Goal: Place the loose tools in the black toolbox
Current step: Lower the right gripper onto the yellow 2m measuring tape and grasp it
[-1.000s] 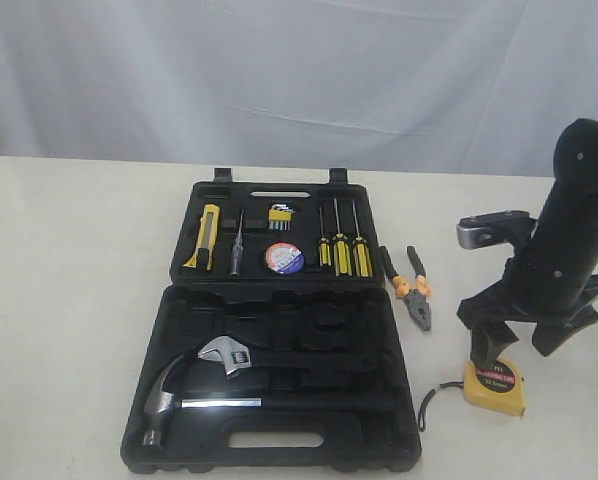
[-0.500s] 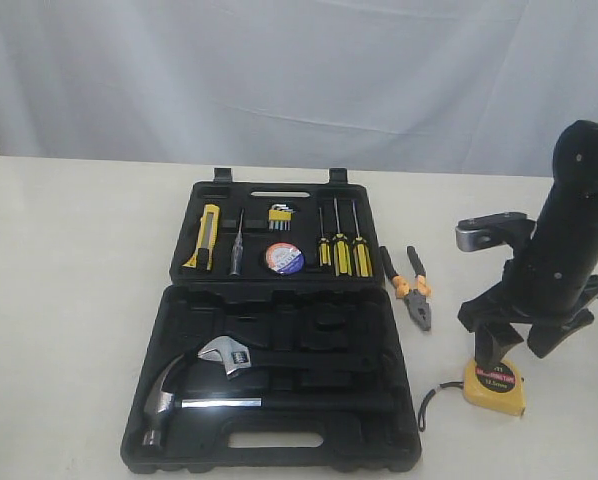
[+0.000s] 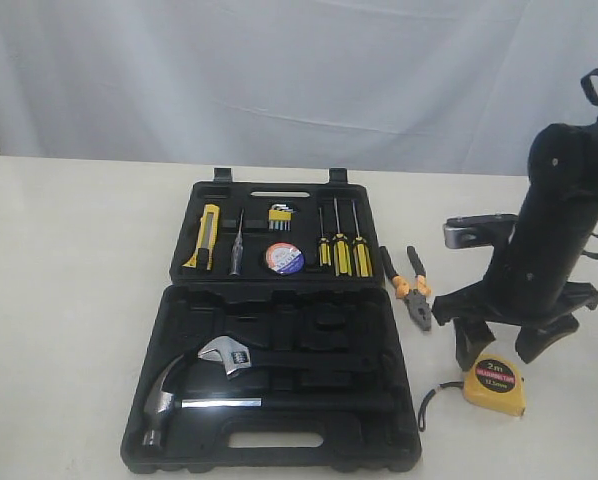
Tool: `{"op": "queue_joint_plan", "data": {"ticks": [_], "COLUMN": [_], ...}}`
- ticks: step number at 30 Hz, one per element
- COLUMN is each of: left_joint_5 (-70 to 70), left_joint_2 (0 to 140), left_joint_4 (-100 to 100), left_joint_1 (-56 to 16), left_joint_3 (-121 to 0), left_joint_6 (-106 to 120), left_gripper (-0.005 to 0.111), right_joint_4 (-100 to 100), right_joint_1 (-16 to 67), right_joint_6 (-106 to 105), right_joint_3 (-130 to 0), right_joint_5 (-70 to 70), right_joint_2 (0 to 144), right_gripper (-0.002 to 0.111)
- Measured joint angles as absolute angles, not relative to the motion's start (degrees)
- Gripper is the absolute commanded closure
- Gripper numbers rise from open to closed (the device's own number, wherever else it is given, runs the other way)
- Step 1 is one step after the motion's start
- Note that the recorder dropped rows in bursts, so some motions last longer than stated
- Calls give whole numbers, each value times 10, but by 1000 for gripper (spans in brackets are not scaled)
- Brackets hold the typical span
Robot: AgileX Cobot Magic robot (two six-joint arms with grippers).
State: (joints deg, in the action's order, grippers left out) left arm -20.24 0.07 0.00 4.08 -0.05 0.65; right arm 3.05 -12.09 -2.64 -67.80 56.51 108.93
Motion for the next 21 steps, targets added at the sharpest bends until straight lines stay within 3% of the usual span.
{"op": "queue_joint_plan", "data": {"ticks": [7,21], "left_joint_5": [-202,-202], "left_joint_2": [1,1], "left_joint_4": [0,0], "left_joint_1": [41,41], "left_joint_3": [-1,-1], "left_joint_6": [6,6], "left_gripper": [107,107], "right_joint_4": [-95,-52], "right_joint_1": [-80,-79], "right_joint_6": [156,204], "right_joint_3": [-678,-596], "right_joint_5": [556,453], "right_joint_2": [1089,1088], "right_gripper": [41,41]}}
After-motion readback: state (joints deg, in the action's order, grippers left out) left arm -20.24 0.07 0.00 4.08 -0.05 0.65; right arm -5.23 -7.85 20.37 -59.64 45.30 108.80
